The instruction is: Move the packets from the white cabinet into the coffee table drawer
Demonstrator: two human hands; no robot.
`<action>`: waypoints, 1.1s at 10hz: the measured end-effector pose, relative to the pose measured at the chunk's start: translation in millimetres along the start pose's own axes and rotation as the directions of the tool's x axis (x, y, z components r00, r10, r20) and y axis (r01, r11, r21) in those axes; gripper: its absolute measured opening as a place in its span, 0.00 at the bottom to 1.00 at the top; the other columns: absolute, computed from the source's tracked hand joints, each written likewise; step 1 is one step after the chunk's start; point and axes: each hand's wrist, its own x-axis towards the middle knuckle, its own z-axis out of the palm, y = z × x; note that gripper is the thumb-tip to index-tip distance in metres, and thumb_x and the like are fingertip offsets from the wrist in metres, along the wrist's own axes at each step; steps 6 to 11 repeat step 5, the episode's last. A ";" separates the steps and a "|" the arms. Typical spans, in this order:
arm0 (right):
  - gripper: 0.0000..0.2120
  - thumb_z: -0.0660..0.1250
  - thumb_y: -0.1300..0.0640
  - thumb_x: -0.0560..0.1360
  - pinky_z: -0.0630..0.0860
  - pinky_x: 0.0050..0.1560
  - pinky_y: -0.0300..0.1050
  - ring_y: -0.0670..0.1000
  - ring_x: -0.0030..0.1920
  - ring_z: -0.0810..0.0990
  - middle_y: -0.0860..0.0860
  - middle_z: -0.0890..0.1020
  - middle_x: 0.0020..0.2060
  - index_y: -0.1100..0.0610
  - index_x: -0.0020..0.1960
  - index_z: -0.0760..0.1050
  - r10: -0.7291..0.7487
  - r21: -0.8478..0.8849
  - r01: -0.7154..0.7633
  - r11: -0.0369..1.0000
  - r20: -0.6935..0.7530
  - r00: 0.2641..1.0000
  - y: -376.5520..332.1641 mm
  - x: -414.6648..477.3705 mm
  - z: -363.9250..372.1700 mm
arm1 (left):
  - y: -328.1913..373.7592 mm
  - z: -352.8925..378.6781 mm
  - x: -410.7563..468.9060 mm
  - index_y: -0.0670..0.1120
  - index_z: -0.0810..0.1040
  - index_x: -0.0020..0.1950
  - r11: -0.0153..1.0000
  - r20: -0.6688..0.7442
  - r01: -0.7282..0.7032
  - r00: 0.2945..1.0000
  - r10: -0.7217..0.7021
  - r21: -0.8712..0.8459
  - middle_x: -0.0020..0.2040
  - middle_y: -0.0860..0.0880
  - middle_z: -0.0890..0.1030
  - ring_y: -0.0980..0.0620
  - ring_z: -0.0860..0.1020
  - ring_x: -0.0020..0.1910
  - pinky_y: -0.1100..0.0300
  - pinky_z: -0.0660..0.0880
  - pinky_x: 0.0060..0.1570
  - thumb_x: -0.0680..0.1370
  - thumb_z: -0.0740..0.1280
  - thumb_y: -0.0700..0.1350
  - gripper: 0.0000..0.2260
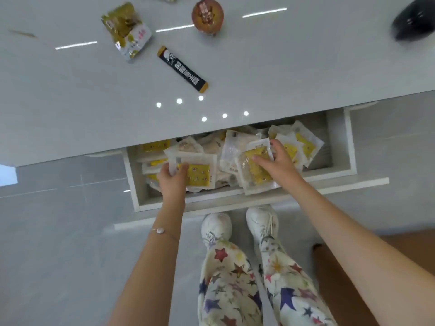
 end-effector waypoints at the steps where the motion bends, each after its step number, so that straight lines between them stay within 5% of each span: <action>1: 0.23 0.70 0.53 0.75 0.72 0.47 0.32 0.37 0.52 0.75 0.40 0.75 0.54 0.48 0.66 0.66 -0.025 -0.041 0.025 0.999 -0.006 1.000 13.4 13.7 13.8 | -10.2 3.2 16.1 0.50 0.73 0.53 0.997 -0.043 -0.016 0.999 0.020 0.080 0.49 0.51 0.77 0.50 0.76 0.48 0.61 0.72 0.46 0.78 0.67 0.44 0.05; 3: 0.29 0.70 0.54 0.74 0.69 0.65 0.44 0.50 0.66 0.70 0.48 0.72 0.64 0.54 0.71 0.63 -0.121 -0.279 0.085 0.956 -0.114 0.986 1.9 -2.4 13.8 | -8.1 -21.6 -11.3 0.48 0.66 0.71 0.915 -0.068 -0.126 0.984 0.164 0.384 0.67 0.44 0.70 0.44 0.72 0.63 0.49 0.70 0.62 0.76 0.69 0.51 0.26; 5: 0.32 0.69 0.47 0.74 0.65 0.70 0.52 0.55 0.70 0.66 0.53 0.69 0.70 0.54 0.73 0.62 -0.292 -0.596 0.233 0.768 -0.004 0.956 -75.2 -64.1 -15.5 | 49.2 -64.3 -87.8 0.49 0.65 0.73 0.774 0.079 -0.343 0.930 0.359 0.533 0.70 0.45 0.69 0.44 0.70 0.65 0.46 0.68 0.65 0.78 0.63 0.56 0.25; 11: 0.32 0.69 0.47 0.74 0.65 0.70 0.52 0.55 0.70 0.66 0.53 0.69 0.70 0.54 0.73 0.62 -0.292 -0.596 0.233 0.768 -0.004 0.956 -75.2 -64.1 -15.5 | 49.2 -64.3 -87.8 0.49 0.65 0.73 0.774 0.079 -0.343 0.930 0.359 0.533 0.70 0.45 0.69 0.44 0.70 0.65 0.46 0.68 0.65 0.78 0.63 0.56 0.25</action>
